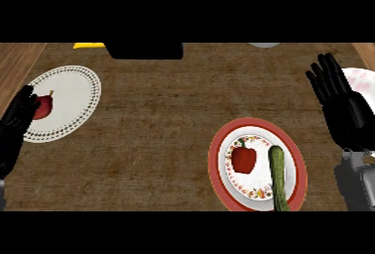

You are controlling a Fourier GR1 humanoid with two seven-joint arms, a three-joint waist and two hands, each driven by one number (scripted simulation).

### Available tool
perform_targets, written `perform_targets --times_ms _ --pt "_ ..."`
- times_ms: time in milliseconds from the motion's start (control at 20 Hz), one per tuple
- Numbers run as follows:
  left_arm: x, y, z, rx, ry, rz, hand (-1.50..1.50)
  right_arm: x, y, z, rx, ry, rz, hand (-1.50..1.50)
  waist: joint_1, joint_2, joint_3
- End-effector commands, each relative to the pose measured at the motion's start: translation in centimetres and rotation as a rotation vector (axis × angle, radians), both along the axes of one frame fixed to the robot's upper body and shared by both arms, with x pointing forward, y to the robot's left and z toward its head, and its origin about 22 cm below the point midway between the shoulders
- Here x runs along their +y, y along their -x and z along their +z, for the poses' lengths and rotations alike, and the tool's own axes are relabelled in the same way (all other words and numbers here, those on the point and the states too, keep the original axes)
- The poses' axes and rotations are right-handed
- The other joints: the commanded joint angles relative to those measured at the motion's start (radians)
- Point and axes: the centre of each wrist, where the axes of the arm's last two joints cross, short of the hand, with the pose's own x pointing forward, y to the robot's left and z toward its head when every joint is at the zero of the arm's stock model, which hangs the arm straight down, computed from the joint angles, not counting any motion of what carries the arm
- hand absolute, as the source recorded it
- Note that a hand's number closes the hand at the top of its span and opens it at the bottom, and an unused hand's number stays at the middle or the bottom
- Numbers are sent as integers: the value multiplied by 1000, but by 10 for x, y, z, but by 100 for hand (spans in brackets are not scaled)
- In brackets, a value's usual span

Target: Pick the bell pepper from the plate and place it in the bowl

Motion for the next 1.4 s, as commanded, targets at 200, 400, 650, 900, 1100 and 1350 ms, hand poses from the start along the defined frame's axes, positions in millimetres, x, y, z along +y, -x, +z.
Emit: perform_targets --times_ms 200,400,650,900,1100,1350 --pt "-13 -8 6 -46 29 66 0 30 19 65 -293 329 -44 150 -32 -15 -17" --pt "-7 -5 -3 -6 50 103 0 -51 33 7 193 788 -407 -150 -124 -17 -32" --pt "-21 -7 -7 -7 86 107 0 22 87 -16 74 753 -480 -150 -108 -28 -21" --pt "-19 -2 -11 6 86 85 0 62 148 -17 157 803 -548 -150 -73 -20 -19" --pt "-46 -13 -4 -12 86 53 0 89 162 9 206 825 -634 -150 -39 -10 -16" --pt "-53 -26 -15 -17 95 34 0 111 140 50 218 922 -593 -150 -23 -4 -16"
